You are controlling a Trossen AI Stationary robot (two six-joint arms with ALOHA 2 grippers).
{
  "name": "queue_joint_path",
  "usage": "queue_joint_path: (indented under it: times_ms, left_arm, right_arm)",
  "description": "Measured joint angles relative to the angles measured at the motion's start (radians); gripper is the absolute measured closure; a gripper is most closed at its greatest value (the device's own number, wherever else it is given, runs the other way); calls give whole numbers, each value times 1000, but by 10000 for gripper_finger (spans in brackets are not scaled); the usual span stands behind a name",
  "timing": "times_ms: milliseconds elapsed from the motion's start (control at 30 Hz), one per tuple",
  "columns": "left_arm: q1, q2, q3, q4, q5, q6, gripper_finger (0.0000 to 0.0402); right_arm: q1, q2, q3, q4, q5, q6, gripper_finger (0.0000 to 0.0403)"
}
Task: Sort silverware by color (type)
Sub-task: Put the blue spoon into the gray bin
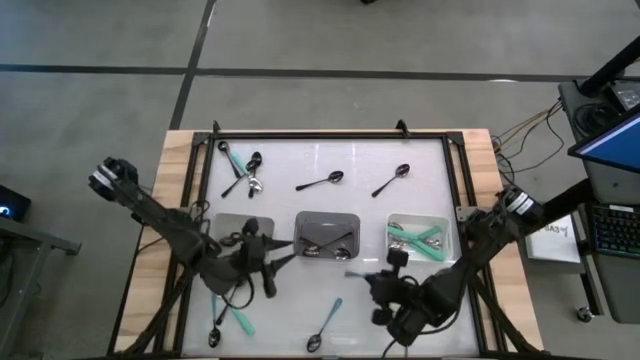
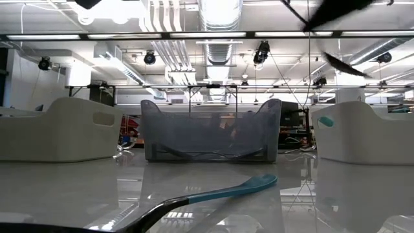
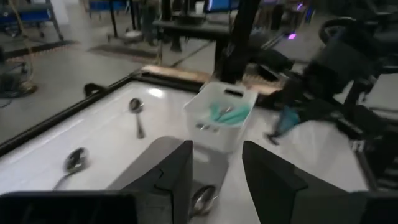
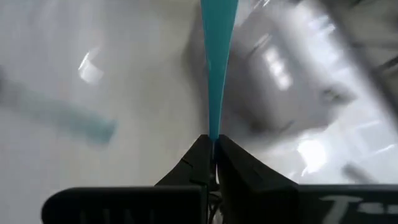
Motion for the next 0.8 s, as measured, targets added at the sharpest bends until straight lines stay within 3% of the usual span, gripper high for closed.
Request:
queue_joint_path:
  times_ms: [167,333,467,567,800]
  left_arm:
    - [0,126,-99,464,-6,177,279]
    - [6,275,-114,924,-56,473,279]
    - [11,360,-114,1186,-128,647,279]
    - [15,388,-114,1276,-153,692,279]
    - [20,398,-103,1292,-112,677,279]
  right_arm:
    - [-80,0,11,114,214,-84,394]
    - [-164,15,2,318,235,-290,394]
    - [-203,46,1,462,263,-448,394]
    - [-221,64,1,560,279,-549,394]
    - [-250,118,1,743,279,-740,394]
